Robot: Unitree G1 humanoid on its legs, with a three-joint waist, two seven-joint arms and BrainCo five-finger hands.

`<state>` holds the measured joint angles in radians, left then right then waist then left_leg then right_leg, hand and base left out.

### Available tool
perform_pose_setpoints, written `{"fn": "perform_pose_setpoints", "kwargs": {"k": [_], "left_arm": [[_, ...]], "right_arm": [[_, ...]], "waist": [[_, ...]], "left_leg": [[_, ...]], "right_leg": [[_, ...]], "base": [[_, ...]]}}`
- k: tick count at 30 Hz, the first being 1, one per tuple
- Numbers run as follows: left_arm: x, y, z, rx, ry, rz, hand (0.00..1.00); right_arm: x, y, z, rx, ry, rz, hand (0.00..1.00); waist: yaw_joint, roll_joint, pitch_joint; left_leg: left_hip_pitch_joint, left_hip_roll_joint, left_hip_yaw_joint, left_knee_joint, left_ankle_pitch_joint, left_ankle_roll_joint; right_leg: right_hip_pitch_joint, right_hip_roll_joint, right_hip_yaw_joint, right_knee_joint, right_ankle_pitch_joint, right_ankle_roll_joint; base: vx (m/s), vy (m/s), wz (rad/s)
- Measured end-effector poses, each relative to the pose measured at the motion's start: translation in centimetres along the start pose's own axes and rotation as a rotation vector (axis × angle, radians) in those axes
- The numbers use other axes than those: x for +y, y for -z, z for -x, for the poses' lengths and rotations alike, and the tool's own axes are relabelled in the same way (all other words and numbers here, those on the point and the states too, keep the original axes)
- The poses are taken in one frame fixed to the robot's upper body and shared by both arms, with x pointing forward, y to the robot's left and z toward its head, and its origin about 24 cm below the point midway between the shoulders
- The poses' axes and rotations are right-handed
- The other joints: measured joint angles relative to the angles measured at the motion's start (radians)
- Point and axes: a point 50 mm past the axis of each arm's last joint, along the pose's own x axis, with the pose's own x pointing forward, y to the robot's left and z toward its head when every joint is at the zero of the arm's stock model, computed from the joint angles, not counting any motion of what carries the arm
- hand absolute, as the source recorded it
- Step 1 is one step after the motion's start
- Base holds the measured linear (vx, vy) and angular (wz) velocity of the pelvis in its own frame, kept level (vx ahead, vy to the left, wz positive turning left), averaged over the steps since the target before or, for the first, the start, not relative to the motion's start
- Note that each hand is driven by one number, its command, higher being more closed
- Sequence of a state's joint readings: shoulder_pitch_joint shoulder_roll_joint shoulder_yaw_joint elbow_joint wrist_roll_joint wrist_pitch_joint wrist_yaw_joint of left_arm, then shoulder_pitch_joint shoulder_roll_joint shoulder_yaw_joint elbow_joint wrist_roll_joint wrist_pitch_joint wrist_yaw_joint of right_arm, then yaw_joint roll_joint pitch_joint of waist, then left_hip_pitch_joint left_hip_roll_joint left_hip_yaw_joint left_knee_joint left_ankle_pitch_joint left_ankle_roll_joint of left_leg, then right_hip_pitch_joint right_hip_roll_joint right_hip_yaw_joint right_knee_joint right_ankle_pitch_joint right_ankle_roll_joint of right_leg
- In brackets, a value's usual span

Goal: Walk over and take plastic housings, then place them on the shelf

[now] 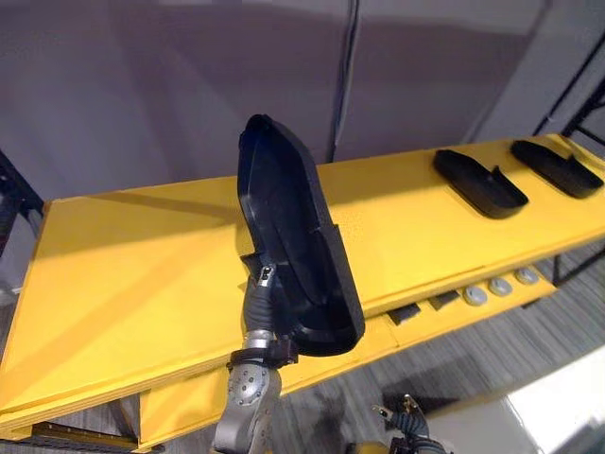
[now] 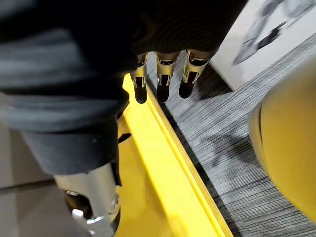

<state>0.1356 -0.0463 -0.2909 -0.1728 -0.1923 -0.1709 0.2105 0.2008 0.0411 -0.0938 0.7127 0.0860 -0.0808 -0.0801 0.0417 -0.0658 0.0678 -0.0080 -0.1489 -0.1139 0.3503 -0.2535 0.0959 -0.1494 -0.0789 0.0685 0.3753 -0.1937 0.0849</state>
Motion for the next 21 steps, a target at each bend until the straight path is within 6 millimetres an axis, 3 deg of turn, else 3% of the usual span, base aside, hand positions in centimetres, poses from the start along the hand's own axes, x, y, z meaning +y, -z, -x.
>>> {"fn": "perform_pose_setpoints", "kwargs": {"k": [2, 3, 4, 6, 7, 13, 21], "left_arm": [[0.0, 0.2, 0.0, 0.007, 0.003, -0.001, 1.0], [-0.2, 0.5, 0.0, 0.022, 0.01, -0.005, 1.0], [-0.3, 1.0, -0.1, 0.036, 0.022, -0.019, 1.0], [-0.6, 1.5, -0.1, 0.055, 0.046, -0.036, 1.0], [-0.6, 2.1, 0.2, 0.082, 0.045, -0.046, 1.0], [-0.9, 2.3, 0.2, 0.083, 0.05, -0.105, 1.0], [-1.3, 3.2, -1.2, 0.103, 0.042, -0.227, 1.0]], "right_arm": [[0.1, -0.4, -0.1, -0.018, -0.003, -0.001, 0.0], [0.2, -0.8, -0.1, -0.035, -0.005, -0.005, 0.0], [0.0, -1.0, -0.2, -0.038, 0.003, -0.004, 0.0], [0.0, -1.2, -0.3, -0.044, 0.012, -0.005, 0.0], [0.1, -1.3, -0.3, -0.046, 0.01, -0.004, 0.0], [0.0, -0.7, -0.1, -0.03, 0.016, -0.014, 0.0], [-1.2, 0.8, 0.5, 0.016, 0.053, -0.015, 0.0]], "waist": [[-0.002, 0.0, -0.011], [-0.004, -0.008, -0.015], [-0.004, -0.015, -0.015], [-0.012, -0.01, -0.018], [-0.013, -0.018, -0.026], [-0.014, -0.025, -0.051], [-0.036, -0.009, -0.072]], "left_leg": [[0.018, 0.028, 0.004, -0.004, -0.003, -0.074], [0.016, 0.031, 0.005, 0.026, -0.005, -0.131], [0.004, 0.07, 0.051, 0.022, -0.035, -0.106], [0.009, 0.156, 0.106, -0.098, -0.009, -0.136], [0.038, 0.155, 0.15, -0.148, 0.051, -0.104], [0.073, 0.147, 0.15, -0.143, 0.051, -0.104], [0.136, 0.171, 0.202, -0.148, 0.071, -0.137]], "right_leg": [[0.057, 0.014, -0.026, -0.058, 0.014, -0.021], [0.094, 0.005, -0.036, -0.095, 0.023, -0.035], [0.119, 0.003, -0.056, -0.116, 0.024, -0.037], [0.13, 0.009, -0.083, -0.116, 0.023, -0.036], [0.139, -0.002, -0.085, -0.12, 0.026, -0.035], [0.203, -0.013, -0.108, -0.148, 0.031, -0.034], [0.197, 0.002, -0.102, -0.036, 0.031, -0.036]], "base": [[0.29, -0.159, 0.21], [0.2, -0.128, 0.36], [0.17, -0.142, 0.49], [0.09, -0.101, 0.46], [0.1, -0.02, 0.33], [0.11, 0.031, 0.17], [0.09, -0.006, -0.1]]}}
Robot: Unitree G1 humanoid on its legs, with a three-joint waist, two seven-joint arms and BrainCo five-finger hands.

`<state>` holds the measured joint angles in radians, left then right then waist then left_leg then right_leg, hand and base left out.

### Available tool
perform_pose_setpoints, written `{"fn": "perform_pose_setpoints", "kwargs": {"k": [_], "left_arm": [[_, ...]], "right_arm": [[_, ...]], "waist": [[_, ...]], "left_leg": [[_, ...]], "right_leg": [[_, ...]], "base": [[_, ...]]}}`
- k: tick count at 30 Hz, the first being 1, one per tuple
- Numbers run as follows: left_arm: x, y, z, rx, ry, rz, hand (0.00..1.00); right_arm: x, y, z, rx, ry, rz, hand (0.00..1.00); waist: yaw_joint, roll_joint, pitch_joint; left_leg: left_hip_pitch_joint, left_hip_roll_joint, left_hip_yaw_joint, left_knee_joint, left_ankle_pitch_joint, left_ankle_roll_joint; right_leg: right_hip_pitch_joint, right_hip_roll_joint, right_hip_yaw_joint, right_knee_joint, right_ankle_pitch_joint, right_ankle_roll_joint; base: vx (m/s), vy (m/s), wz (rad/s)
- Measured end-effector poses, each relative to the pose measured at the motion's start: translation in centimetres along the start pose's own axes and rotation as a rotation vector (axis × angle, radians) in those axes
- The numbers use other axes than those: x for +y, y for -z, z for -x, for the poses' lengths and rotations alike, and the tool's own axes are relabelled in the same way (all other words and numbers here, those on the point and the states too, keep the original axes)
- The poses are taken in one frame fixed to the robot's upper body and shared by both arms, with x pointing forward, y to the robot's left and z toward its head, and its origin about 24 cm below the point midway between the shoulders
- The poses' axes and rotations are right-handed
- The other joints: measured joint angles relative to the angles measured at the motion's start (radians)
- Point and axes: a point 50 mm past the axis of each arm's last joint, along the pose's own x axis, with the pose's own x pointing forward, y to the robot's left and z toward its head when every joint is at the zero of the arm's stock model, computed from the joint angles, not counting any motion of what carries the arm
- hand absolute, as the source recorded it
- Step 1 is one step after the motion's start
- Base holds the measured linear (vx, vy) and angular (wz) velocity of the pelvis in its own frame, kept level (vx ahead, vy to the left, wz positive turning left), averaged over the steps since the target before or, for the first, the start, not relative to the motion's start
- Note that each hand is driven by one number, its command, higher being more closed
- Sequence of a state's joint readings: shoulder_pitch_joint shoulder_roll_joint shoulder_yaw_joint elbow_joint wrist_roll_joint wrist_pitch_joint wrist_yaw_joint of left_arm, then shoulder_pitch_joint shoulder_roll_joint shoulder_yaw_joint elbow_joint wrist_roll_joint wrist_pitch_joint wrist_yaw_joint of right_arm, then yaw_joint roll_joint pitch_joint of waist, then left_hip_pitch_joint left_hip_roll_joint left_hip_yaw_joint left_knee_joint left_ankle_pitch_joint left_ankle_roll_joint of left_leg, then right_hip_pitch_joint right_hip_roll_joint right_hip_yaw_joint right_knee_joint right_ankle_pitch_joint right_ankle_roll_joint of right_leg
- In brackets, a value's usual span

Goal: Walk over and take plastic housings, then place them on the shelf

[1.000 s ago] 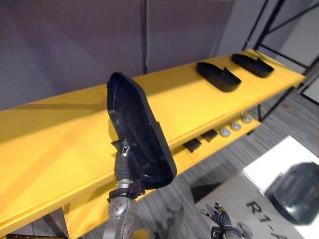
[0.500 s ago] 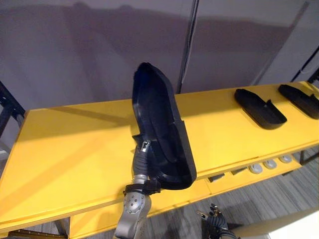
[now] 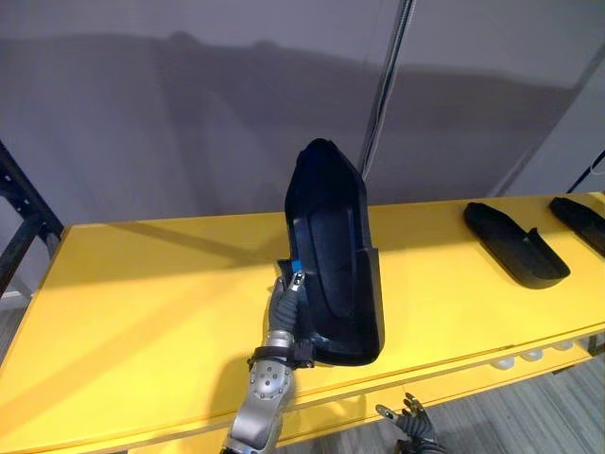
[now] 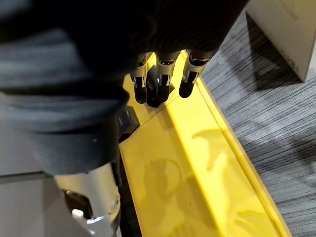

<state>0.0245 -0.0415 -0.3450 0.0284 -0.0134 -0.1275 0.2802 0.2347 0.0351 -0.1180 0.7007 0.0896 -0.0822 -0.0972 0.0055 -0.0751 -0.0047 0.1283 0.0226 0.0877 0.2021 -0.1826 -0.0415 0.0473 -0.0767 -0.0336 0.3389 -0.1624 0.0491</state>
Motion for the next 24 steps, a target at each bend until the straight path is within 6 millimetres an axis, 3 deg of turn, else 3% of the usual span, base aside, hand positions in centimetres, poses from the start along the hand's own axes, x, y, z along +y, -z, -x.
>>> {"fn": "perform_pose_setpoints", "kwargs": {"k": [1, 2, 3, 4, 6, 8, 9, 10, 13, 18, 24], "left_arm": [[0.0, 0.2, -0.1, 0.007, -0.004, -0.004, 1.0], [0.0, 0.6, -0.6, 0.026, -0.01, -0.017, 1.0], [0.0, 0.8, -1.1, 0.036, -0.011, -0.029, 1.0], [0.2, 1.5, -1.7, 0.067, -0.015, -0.055, 1.0], [0.4, 2.7, -2.1, 0.129, -0.02, -0.078, 1.0], [0.4, 3.4, -2.3, 0.171, -0.023, -0.078, 1.0], [0.4, 3.6, -2.5, 0.179, -0.028, -0.076, 1.0], [0.7, 3.7, -3.2, 0.193, -0.052, -0.081, 1.0], [1.6, 4.3, -4.0, 0.24, -0.124, -0.073, 1.0], [2.8, 3.8, -5.8, 0.242, -0.216, -0.074, 1.0], [2.7, 4.0, -6.5, 0.265, -0.226, -0.097, 1.0]], "right_arm": [[0.0, 0.2, 0.0, 0.006, 0.001, 0.001, 0.0], [0.0, 0.5, 0.1, 0.022, 0.0, 0.003, 0.0], [0.1, 0.7, 0.1, 0.026, -0.001, 0.003, 0.0], [-0.4, 0.8, 0.1, 0.034, 0.01, 0.009, 0.0], [-1.0, 0.9, 0.0, 0.044, 0.03, 0.007, 0.0], [-1.3, 1.2, -0.2, 0.063, 0.042, 0.015, 0.0], [-1.4, 1.2, -0.2, 0.066, 0.042, 0.019, 0.0], [-1.6, 0.8, -0.6, 0.066, 0.045, 0.032, 0.0], [-1.2, 0.9, -0.7, 0.072, 0.036, 0.031, 0.0], [-1.2, 1.0, -0.7, 0.084, 0.034, 0.05, 0.0], [-1.1, 0.2, -1.1, 0.062, 0.03, 0.055, 0.0]], "waist": [[-0.005, 0.015, 0.006], [-0.018, 0.028, 0.003], [-0.026, 0.023, 0.0], [-0.047, 0.026, -0.004], [-0.065, 0.044, 0.002], [-0.076, 0.051, 0.002], [-0.079, 0.052, 0.003], [-0.086, 0.066, 0.007], [-0.101, 0.05, 0.017], [-0.105, 0.052, 0.022], [-0.128, 0.059, 0.031]], "left_leg": [[0.005, 0.012, -0.002, 0.001, 0.001, -0.002], [0.006, 0.032, -0.002, -0.001, 0.001, -0.005], [0.005, 0.034, 0.012, -0.001, -0.001, -0.008], [0.02, 0.032, 0.025, 0.001, -0.016, -0.031], [0.026, 0.039, 0.039, 0.025, -0.026, -0.048], [0.065, 0.066, 0.086, -0.089, -0.03, -0.072], [0.072, 0.075, 0.093, -0.135, -0.007, -0.071], [0.066, 0.103, 0.095, -0.169, 0.07, -0.072], [0.065, 0.088, 0.101, -0.175, 0.069, -0.072], [0.024, 0.084, 0.104, -0.181, 0.08, -0.055], [0.02, 0.104, 0.108, -0.2, 0.096, -0.052]], "right_leg": [[-0.032, 0.013, 0.004, 0.034, -0.017, 0.005], [-0.033, 0.05, 0.028, -0.052, -0.082, 0.016], [-0.024, 0.053, 0.041, -0.169, -0.048, 0.001], [-0.021, 0.05, 0.048, -0.236, 0.085, -0.012], [0.002, 0.047, 0.06, -0.244, 0.092, -0.013], [0.012, 0.047, 0.069, -0.243, 0.092, -0.013], [0.012, 0.05, 0.069, -0.242, 0.092, -0.013], [0.004, 0.06, 0.08, -0.246, 0.092, -0.013], [0.0, 0.047, 0.086, -0.251, 0.101, -0.002], [-0.024, 0.048, 0.105, -0.315, 0.166, 0.002], [-0.014, 0.07, 0.109, -0.374, 0.216, -0.016]], "base": [[0.03, -0.043, -0.17], [-0.04, -0.046, -0.12], [-0.07, -0.09, -0.19], [-0.04, -0.096, -0.14], [0.04, -0.057, -0.19], [0.03, -0.022, -0.13], [-0.05, 0.005, -0.15], [-0.08, 0.035, -0.2], [-0.09, 0.071, -0.08], [-0.15, 0.035, -0.09], [-0.13, -0.043, -0.05]]}}
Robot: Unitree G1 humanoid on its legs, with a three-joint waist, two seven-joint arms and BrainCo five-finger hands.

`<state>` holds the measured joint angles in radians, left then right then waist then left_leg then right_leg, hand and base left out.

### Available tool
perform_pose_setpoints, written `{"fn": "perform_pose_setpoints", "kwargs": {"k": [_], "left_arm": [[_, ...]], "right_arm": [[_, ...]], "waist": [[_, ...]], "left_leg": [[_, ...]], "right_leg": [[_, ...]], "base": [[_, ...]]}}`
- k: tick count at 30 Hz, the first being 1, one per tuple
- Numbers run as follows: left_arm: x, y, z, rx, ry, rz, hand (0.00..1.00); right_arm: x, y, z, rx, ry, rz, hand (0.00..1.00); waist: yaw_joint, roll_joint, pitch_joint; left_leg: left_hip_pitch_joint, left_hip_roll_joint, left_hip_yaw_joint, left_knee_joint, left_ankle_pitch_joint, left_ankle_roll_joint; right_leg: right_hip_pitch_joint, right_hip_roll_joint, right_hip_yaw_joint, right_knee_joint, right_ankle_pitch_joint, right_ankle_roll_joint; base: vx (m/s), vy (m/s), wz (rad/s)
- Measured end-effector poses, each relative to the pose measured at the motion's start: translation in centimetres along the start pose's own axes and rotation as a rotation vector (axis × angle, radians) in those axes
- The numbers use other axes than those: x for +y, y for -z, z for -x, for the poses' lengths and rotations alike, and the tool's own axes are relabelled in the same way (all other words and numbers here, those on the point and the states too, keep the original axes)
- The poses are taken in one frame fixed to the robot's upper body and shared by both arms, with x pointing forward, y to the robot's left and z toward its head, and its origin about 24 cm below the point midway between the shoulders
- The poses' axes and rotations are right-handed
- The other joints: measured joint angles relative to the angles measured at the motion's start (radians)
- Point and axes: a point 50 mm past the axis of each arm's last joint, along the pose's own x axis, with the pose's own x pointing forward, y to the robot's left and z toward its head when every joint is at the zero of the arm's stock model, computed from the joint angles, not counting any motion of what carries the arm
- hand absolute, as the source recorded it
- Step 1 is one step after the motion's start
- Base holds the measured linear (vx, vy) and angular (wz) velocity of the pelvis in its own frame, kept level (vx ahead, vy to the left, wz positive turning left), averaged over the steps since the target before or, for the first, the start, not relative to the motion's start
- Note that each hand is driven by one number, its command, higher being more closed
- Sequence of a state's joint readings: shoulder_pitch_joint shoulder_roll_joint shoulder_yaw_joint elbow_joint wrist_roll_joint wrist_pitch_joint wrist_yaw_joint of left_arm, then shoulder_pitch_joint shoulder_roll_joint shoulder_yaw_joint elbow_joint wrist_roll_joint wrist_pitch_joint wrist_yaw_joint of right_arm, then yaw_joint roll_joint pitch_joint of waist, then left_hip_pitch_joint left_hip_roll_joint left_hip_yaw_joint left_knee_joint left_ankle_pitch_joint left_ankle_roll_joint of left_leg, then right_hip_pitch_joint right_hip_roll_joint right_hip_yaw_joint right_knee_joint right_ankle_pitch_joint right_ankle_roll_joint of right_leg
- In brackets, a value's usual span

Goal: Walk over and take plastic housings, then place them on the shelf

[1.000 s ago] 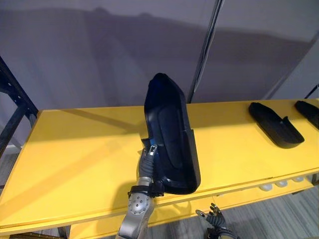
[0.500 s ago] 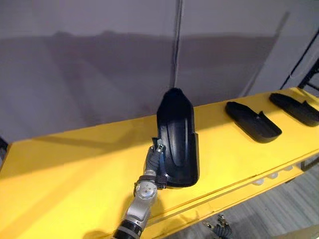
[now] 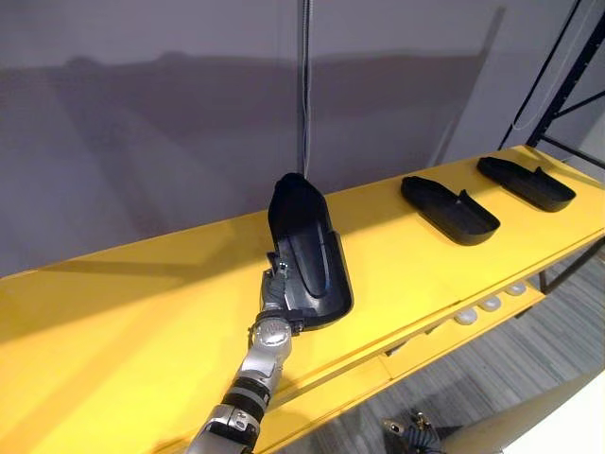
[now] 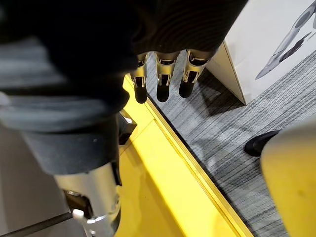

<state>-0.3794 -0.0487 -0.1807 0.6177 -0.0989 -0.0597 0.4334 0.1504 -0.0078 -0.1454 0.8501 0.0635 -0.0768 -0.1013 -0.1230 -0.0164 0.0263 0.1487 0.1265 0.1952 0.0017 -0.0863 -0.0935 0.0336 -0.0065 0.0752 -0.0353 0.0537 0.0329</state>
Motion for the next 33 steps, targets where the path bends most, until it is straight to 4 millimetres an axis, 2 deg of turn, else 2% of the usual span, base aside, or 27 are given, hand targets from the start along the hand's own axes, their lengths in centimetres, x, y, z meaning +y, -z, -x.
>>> {"fn": "perform_pose_setpoints", "kwargs": {"k": [5, 6, 12, 17, 33], "left_arm": [[-0.7, -0.8, -0.7, 0.006, 0.017, 0.044, 1.0], [-0.9, -0.8, -0.8, 0.01, 0.02, 0.053, 0.0], [-1.8, -2.2, -1.6, -0.006, 0.057, 0.097, 0.0], [-1.9, -3.3, -2.0, -0.027, 0.048, 0.143, 0.0], [-2.0, -3.9, -1.1, -0.056, 0.023, 0.271, 0.0]], "right_arm": [[-0.7, 0.2, -0.1, 0.023, 0.013, 0.018, 0.0], [-0.9, 0.3, -0.2, 0.034, 0.019, 0.025, 0.0], [-1.0, -0.8, -0.8, 0.023, 0.023, 0.028, 0.0], [-0.4, -2.3, -1.4, -0.008, 0.008, 0.028, 0.0], [-0.5, -2.3, -1.4, -0.009, 0.015, 0.027, 0.0]], "waist": [[-0.007, 0.001, 0.008], [-0.007, 0.003, 0.009], [-0.012, 0.014, 0.03], [-0.031, 0.015, 0.054], [-0.031, 0.014, 0.076]], "left_leg": [[-0.011, 0.011, 0.002, -0.018, 0.014, -0.013], [-0.011, 0.011, 0.003, -0.019, 0.014, -0.014], [-0.006, 0.015, 0.002, -0.027, 0.02, -0.016], [-0.003, 0.012, 0.002, -0.031, 0.02, -0.016], [0.002, 0.013, -0.004, -0.031, 0.02, -0.015]], "right_leg": [[0.0, 0.013, 0.003, -0.037, 0.024, -0.004], [0.001, 0.017, 0.004, -0.04, 0.025, -0.006], [0.001, 0.023, 0.003, -0.048, 0.033, -0.013], [0.003, 0.023, 0.001, -0.049, 0.032, -0.013], [0.011, 0.023, -0.004, -0.05, 0.032, -0.013]], "base": [[-0.06, -0.043, -0.03], [-0.02, -0.031, -0.02], [0.01, 0.0, 0.0], [0.01, 0.002, 0.0], [0.0, 0.0, 0.0]]}}
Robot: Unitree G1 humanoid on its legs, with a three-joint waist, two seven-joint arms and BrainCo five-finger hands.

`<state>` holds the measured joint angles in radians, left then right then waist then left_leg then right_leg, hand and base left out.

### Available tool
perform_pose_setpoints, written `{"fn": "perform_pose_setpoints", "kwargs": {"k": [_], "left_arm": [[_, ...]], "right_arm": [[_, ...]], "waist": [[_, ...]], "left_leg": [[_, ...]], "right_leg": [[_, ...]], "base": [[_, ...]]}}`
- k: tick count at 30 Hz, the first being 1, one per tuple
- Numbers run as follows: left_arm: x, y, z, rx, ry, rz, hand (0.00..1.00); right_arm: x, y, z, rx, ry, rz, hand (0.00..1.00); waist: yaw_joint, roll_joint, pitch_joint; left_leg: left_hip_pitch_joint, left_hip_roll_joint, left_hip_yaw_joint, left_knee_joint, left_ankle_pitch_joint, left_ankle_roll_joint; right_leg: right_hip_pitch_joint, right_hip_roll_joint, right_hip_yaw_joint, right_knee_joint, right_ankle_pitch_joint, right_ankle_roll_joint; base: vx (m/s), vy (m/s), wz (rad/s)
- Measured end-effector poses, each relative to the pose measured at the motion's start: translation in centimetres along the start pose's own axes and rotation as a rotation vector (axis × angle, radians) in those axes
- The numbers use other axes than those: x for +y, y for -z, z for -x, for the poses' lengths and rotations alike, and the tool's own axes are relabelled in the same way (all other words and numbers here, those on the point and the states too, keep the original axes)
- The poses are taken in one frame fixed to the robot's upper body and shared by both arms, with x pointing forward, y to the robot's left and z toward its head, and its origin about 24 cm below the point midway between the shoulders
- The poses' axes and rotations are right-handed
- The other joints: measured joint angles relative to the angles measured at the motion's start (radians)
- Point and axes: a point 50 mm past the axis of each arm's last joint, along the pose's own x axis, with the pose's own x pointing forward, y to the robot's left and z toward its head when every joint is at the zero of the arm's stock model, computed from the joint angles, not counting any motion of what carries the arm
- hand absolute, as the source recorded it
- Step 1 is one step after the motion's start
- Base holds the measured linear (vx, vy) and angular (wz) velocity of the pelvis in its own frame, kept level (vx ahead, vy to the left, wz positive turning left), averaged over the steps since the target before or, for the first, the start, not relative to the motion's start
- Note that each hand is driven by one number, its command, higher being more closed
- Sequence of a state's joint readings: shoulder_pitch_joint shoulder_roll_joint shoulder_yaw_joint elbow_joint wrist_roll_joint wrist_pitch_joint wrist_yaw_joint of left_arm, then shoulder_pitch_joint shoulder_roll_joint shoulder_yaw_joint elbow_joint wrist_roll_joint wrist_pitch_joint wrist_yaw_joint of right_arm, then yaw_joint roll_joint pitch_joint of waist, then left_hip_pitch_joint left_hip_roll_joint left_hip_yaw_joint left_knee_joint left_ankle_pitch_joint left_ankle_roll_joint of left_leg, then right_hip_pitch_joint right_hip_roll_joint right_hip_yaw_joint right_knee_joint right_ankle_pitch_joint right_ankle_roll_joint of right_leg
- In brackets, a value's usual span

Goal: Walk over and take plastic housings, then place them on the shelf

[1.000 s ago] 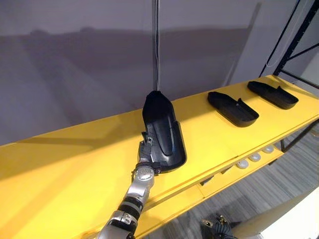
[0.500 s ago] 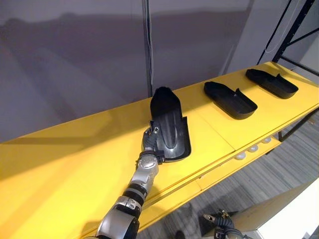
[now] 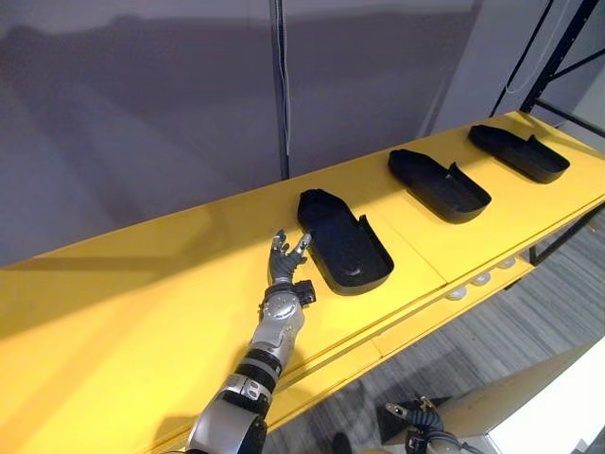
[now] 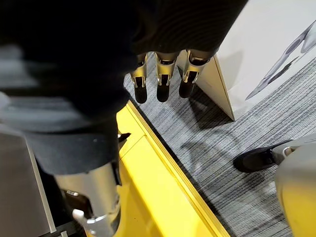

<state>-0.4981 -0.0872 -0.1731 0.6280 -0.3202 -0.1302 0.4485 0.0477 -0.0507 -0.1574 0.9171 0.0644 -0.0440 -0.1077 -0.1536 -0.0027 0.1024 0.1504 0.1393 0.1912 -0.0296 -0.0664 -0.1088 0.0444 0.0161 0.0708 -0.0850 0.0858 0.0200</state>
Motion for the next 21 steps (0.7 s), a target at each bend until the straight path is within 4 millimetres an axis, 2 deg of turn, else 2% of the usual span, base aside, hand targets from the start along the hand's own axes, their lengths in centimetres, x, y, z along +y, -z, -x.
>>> {"fn": "perform_pose_setpoints", "kwargs": {"k": [5, 9, 12, 15, 20, 21], "left_arm": [[0.4, 0.0, 1.2, -0.034, -0.011, -0.011, 0.0], [0.6, -1.1, 2.1, -0.102, -0.002, -0.001, 0.0], [-0.7, -3.1, 3.0, -0.2, 0.063, 0.002, 0.0], [-1.8, -5.3, 4.4, -0.33, 0.159, -0.021, 0.0], [-4.1, -7.0, 7.1, -0.461, 0.373, -0.08, 0.0], [-4.2, -7.0, 7.5, -0.471, 0.396, -0.088, 1.0]], "right_arm": [[0.0, 0.2, 0.1, 0.003, 0.011, -0.003, 0.0], [0.0, 0.9, 0.4, 0.018, 0.012, -0.011, 0.0], [-0.5, 1.7, 0.8, 0.03, 0.024, -0.017, 0.0], [-0.7, 2.0, 1.0, 0.032, 0.027, -0.02, 0.0], [-0.7, 2.4, 1.2, 0.027, 0.021, -0.026, 0.0], [-0.7, 2.4, 1.3, 0.027, 0.017, -0.028, 0.0]], "waist": [[0.001, -0.001, 0.0], [0.008, -0.002, 0.0], [0.034, -0.003, 0.0], [0.039, -0.008, 0.001], [0.063, -0.015, -0.004], [0.063, -0.017, -0.006]], "left_leg": [[0.0, 0.002, 0.0, 0.0, 0.0, 0.0], [-0.001, 0.003, -0.001, 0.005, 0.0, 0.001], [-0.02, 0.003, -0.003, 0.018, -0.001, 0.002], [-0.026, 0.004, -0.003, 0.032, -0.004, 0.006], [-0.027, 0.004, -0.004, 0.04, -0.006, 0.009], [-0.027, 0.004, -0.004, 0.04, -0.007, 0.009]], "right_leg": [[0.0, 0.0, -0.001, 0.0, 0.0, 0.0], [0.007, -0.001, 0.0, 0.0, -0.001, 0.001], [-0.006, -0.003, 0.0, 0.007, -0.004, 0.004], [-0.01, -0.003, -0.001, 0.023, -0.011, 0.006], [-0.026, -0.005, -0.002, 0.065, -0.036, 0.013], [-0.026, -0.006, -0.003, 0.067, -0.038, 0.015]], "base": [[0.0, 0.0, 0.0], [0.0, 0.0, 0.02], [0.0, -0.002, 0.05], [0.0, 0.0, 0.0], [-0.02, 0.0, 0.0], [-0.04, 0.002, 0.01]]}}
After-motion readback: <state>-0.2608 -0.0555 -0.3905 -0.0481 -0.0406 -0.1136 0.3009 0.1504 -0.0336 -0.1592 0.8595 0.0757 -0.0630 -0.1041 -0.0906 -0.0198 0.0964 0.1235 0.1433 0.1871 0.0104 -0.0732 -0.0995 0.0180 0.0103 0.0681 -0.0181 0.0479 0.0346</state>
